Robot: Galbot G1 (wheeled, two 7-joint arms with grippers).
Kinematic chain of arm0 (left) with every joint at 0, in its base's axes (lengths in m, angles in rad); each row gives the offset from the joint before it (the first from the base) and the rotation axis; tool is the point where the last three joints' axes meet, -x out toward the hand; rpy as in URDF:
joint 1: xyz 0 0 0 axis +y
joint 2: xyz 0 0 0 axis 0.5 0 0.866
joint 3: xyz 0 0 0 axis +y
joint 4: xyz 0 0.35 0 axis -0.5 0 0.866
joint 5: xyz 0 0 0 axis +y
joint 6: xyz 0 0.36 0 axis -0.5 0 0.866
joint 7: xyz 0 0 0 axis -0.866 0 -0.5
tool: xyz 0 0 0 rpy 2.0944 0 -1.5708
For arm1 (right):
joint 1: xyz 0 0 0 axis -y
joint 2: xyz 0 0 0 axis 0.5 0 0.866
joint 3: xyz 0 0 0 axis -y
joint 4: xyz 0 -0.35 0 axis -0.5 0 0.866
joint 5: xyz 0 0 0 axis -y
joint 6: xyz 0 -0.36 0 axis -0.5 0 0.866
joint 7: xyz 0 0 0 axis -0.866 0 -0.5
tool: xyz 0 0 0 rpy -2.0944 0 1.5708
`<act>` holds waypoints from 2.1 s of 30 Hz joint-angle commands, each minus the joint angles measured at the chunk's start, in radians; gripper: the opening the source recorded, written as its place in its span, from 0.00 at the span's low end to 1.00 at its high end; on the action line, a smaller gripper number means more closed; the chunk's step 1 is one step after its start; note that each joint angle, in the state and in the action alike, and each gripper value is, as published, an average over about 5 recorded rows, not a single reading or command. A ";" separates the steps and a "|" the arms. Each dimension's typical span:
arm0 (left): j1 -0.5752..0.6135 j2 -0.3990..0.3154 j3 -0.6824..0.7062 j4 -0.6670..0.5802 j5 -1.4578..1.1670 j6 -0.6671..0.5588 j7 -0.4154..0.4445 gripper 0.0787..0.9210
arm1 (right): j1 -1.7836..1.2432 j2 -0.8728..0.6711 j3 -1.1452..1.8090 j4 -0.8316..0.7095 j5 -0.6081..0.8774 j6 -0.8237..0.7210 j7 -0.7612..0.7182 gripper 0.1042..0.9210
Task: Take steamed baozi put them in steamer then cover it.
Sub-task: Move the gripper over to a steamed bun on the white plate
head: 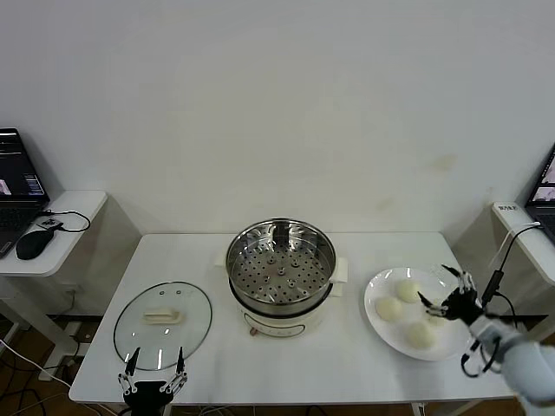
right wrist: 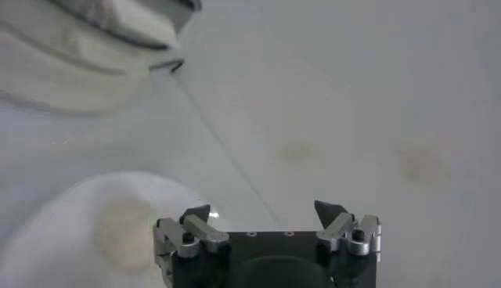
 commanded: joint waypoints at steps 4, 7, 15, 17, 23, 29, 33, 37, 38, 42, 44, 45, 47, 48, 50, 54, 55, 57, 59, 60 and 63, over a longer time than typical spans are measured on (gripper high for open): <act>-0.005 0.003 -0.003 -0.001 0.013 0.007 0.001 0.88 | 0.378 -0.235 -0.295 -0.139 -0.070 -0.047 -0.303 0.88; -0.011 0.007 -0.006 0.004 0.011 0.009 -0.001 0.88 | 0.519 -0.256 -0.442 -0.200 -0.069 -0.036 -0.402 0.88; -0.016 0.011 -0.017 0.005 0.008 0.012 -0.005 0.88 | 0.794 -0.208 -0.783 -0.387 -0.070 0.034 -0.497 0.88; -0.015 0.011 -0.022 0.005 0.007 0.013 -0.006 0.88 | 0.839 -0.182 -0.838 -0.422 -0.085 0.044 -0.504 0.88; -0.009 0.010 -0.030 0.003 0.005 0.013 -0.009 0.88 | 0.907 -0.107 -0.946 -0.495 -0.130 0.069 -0.516 0.88; -0.009 0.010 -0.038 0.004 0.006 0.013 -0.008 0.88 | 0.945 -0.018 -1.005 -0.554 -0.124 0.078 -0.500 0.88; -0.010 0.013 -0.046 0.004 0.006 0.014 -0.007 0.88 | 0.958 0.041 -1.018 -0.600 -0.136 0.078 -0.502 0.88; -0.012 0.014 -0.053 0.005 0.000 0.016 -0.008 0.88 | 0.969 0.082 -1.033 -0.648 -0.158 0.079 -0.503 0.88; -0.012 0.014 -0.053 0.005 -0.002 0.017 -0.008 0.88 | 0.971 0.090 -1.035 -0.659 -0.163 0.079 -0.503 0.88; -0.015 0.015 -0.053 0.005 -0.007 0.020 -0.007 0.88 | 0.972 0.110 -1.040 -0.689 -0.180 0.077 -0.505 0.86; -0.016 0.016 -0.054 0.005 -0.009 0.021 -0.006 0.88 | 0.970 0.111 -1.040 -0.692 -0.187 0.077 -0.507 0.84; -0.016 0.017 -0.055 0.005 -0.010 0.021 -0.006 0.88 | 0.969 0.111 -1.040 -0.692 -0.190 0.077 -0.508 0.84; -0.017 0.018 -0.056 0.005 -0.012 0.022 -0.006 0.88 | 0.966 0.110 -1.040 -0.693 -0.191 0.075 -0.508 0.82; -0.017 0.018 -0.056 0.005 -0.012 0.022 -0.006 0.88 | 0.966 0.111 -1.040 -0.695 -0.192 0.074 -0.508 0.82; -0.018 0.018 -0.056 0.005 -0.013 0.021 -0.006 0.88 | 0.964 0.114 -1.039 -0.701 -0.193 0.072 -0.504 0.80; -0.017 0.017 -0.055 0.003 -0.012 0.021 -0.007 0.88 | 0.962 0.121 -1.029 -0.713 -0.198 0.065 -0.497 0.77; -0.017 0.016 -0.055 0.002 -0.012 0.021 -0.007 0.88 | 0.963 0.122 -1.026 -0.715 -0.198 0.063 -0.495 0.77; -0.016 0.016 -0.055 0.000 -0.011 0.020 -0.007 0.88 | 0.965 0.122 -1.023 -0.720 -0.198 0.060 -0.493 0.75; -0.016 0.015 -0.056 -0.002 -0.010 0.020 -0.007 0.88 | 0.967 0.122 -1.022 -0.726 -0.197 0.057 -0.490 0.73; -0.016 0.015 -0.056 -0.002 -0.010 0.020 -0.007 0.88 | 0.968 0.122 -1.022 -0.729 -0.197 0.056 -0.489 0.72; -0.015 0.013 -0.056 -0.001 -0.010 0.019 -0.008 0.88 | 0.969 0.124 -1.022 -0.735 -0.197 0.054 -0.490 0.69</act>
